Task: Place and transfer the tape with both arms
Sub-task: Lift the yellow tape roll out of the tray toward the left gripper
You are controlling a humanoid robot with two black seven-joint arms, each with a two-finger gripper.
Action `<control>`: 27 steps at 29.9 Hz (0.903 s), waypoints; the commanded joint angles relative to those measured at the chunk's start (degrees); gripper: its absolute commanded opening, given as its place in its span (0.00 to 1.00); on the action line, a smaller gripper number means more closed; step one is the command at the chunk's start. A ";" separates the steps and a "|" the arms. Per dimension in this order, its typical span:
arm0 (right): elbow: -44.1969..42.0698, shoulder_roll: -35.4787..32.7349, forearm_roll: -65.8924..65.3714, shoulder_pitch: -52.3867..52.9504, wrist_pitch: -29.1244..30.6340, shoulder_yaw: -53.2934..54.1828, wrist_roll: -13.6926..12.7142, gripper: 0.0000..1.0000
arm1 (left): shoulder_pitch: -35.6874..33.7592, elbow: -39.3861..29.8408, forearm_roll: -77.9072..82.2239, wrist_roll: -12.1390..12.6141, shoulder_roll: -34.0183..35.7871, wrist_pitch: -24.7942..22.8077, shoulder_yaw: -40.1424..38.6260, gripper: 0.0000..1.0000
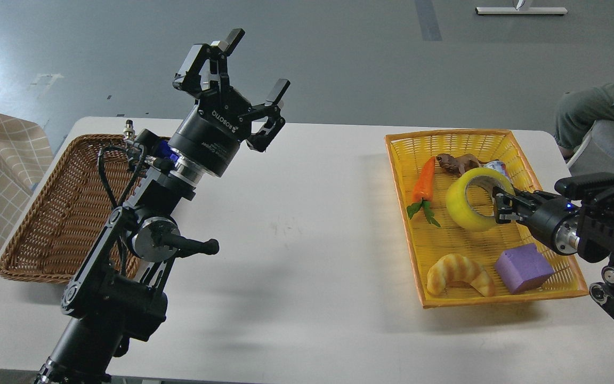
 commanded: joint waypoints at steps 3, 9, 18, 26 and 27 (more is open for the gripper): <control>2.21 0.10 1.18 0.58 4.05 3.72 -0.15 0.14 | 0.00 0.03 0.00 0.00 0.00 0.09 0.10 0.98; 3.36 1.16 3.29 2.69 4.49 3.98 -0.50 0.13 | 0.18 0.03 0.00 0.00 0.00 0.09 0.10 0.98; 4.59 7.65 3.74 9.97 6.58 3.80 -3.75 0.12 | 0.18 0.21 0.09 0.00 0.00 1.14 0.19 0.98; 3.88 19.17 3.74 15.26 11.78 3.19 -6.03 0.12 | 0.00 0.29 0.09 0.26 0.00 1.32 0.19 0.98; 3.88 20.65 3.65 15.17 12.48 3.02 -6.04 0.12 | 0.00 0.29 0.09 0.26 0.00 1.32 0.28 0.98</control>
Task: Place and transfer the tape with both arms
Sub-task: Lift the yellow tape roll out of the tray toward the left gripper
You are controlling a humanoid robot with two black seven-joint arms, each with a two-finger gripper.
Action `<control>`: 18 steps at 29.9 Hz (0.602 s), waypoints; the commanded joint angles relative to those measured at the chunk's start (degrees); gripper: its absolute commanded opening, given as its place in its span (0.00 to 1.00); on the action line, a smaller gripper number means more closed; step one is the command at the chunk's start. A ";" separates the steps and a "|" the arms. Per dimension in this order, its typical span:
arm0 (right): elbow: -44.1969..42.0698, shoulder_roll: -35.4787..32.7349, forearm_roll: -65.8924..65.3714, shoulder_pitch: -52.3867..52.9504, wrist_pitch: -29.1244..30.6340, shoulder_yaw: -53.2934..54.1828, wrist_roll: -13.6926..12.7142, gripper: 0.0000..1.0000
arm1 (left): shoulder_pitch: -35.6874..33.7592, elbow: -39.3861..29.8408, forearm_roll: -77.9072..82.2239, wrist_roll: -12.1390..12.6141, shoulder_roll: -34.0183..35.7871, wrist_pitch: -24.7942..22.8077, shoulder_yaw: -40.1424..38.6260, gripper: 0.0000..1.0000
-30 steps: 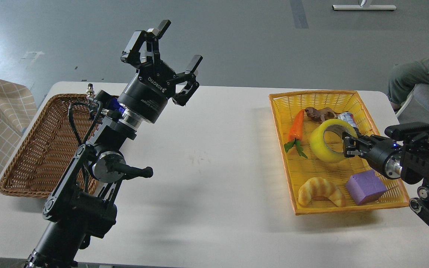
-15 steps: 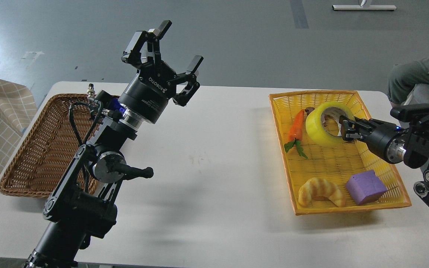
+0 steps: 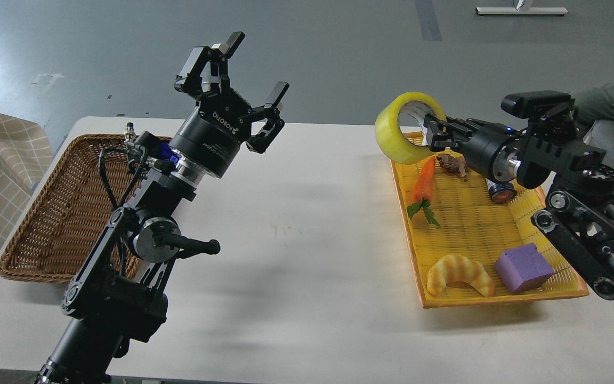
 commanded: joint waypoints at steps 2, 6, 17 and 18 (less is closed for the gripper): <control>0.03 5.30 -0.15 0.07 2.09 -1.10 -0.51 0.12 | -0.01 -0.08 0.00 0.11 0.01 0.03 0.08 0.98; -0.94 8.91 -0.50 0.33 2.27 -6.11 -0.60 0.12 | -0.01 0.01 0.00 0.11 0.01 0.03 0.00 0.98; -8.75 13.92 -0.94 2.00 1.65 -11.92 -1.04 0.12 | -0.01 -0.08 0.00 0.11 0.01 0.03 0.00 0.98; -9.72 14.80 -0.94 2.09 1.65 -11.83 -1.04 0.12 | -0.01 0.01 0.00 0.11 0.01 0.03 0.00 0.98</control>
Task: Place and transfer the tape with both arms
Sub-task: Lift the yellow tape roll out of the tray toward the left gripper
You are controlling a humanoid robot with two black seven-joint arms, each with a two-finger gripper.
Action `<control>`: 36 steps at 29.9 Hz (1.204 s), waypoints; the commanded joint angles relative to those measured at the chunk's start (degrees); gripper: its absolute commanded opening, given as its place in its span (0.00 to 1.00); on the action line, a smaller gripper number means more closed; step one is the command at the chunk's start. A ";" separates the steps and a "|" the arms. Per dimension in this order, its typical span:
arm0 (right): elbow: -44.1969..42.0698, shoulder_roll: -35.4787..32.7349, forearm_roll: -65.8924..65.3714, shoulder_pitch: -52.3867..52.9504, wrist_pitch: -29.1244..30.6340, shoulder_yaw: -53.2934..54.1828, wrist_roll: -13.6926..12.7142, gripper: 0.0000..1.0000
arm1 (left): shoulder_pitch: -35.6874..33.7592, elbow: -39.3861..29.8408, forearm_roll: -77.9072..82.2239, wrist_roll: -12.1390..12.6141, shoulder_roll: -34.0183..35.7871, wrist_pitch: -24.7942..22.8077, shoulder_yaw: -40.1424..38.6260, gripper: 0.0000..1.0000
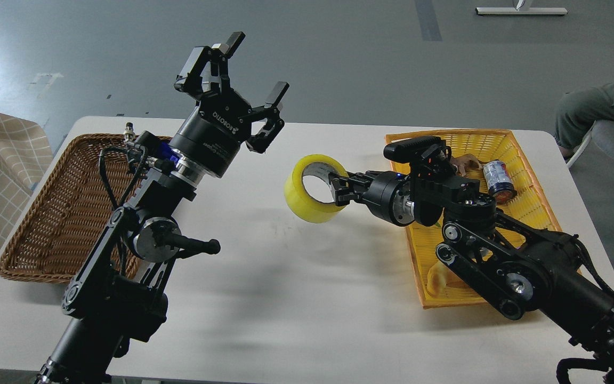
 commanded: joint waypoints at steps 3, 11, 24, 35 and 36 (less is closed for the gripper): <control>-3.86 2.84 0.08 1.12 -0.06 -0.97 -0.02 0.12 | 0.15 0.01 0.00 0.00 0.00 0.00 0.00 0.98; -7.56 5.83 -0.09 3.32 -0.06 -4.39 0.07 0.12 | 0.33 -0.17 0.00 -0.09 0.00 0.00 -0.08 0.98; -8.09 5.83 -1.14 7.01 -0.06 -12.05 0.07 0.12 | 0.59 -0.34 0.09 -0.18 0.00 0.00 -0.35 0.98; -8.09 5.83 -3.26 7.01 -0.15 -13.81 0.16 0.12 | 0.94 -0.43 0.09 -0.18 0.00 0.00 -0.52 0.98; -8.09 5.83 -3.26 6.92 -0.15 -13.81 0.07 0.12 | 0.94 -0.52 0.09 -0.18 0.00 0.00 -0.52 0.98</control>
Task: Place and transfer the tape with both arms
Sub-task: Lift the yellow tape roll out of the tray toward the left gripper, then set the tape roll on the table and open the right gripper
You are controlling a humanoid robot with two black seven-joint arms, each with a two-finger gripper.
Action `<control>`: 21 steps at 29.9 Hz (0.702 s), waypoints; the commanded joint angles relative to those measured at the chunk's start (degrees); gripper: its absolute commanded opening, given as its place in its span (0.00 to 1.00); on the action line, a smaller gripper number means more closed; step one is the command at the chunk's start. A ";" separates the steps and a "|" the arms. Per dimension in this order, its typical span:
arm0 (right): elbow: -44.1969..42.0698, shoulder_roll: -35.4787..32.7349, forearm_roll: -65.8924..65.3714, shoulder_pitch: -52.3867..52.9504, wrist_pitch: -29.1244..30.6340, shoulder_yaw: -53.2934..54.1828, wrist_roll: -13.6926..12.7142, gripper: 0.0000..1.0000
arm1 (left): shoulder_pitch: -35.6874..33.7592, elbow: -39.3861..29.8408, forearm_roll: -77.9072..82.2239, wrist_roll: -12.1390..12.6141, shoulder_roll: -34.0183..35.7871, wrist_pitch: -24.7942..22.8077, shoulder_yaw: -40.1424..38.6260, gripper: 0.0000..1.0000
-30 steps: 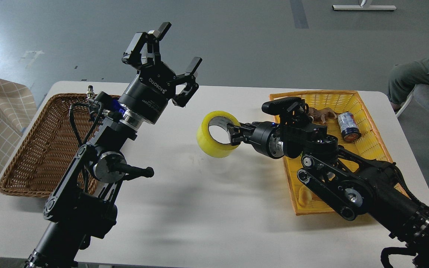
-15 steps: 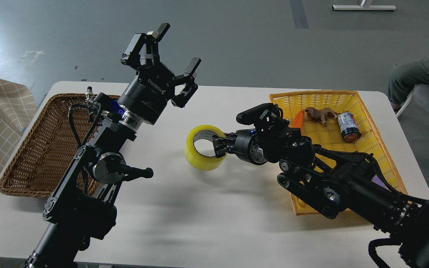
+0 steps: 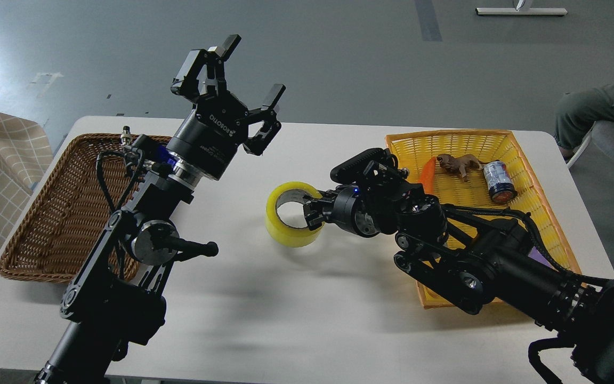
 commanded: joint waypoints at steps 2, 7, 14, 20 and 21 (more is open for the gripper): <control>-0.08 0.00 -0.01 -0.61 -0.09 -0.14 -0.02 0.12 | 0.00 -0.09 -0.01 -0.09 0.00 -0.09 -0.11 0.98; -0.17 0.00 -0.01 -1.32 0.00 -0.23 -0.02 0.12 | 0.00 -0.26 -0.01 0.00 0.00 0.00 -0.11 0.98; -0.43 0.00 -0.01 -1.40 0.00 -0.40 -0.02 0.12 | 0.18 -0.44 -0.01 -0.09 0.00 0.00 -0.11 0.98; -0.61 0.00 0.07 -1.93 -0.09 -0.49 -0.02 0.12 | 0.18 -0.88 -0.01 -0.09 0.00 0.09 -0.37 0.98; -0.61 0.00 0.07 -2.02 -0.09 -0.75 -0.02 0.12 | 0.18 -0.88 -0.01 -0.09 0.00 0.09 -0.46 0.98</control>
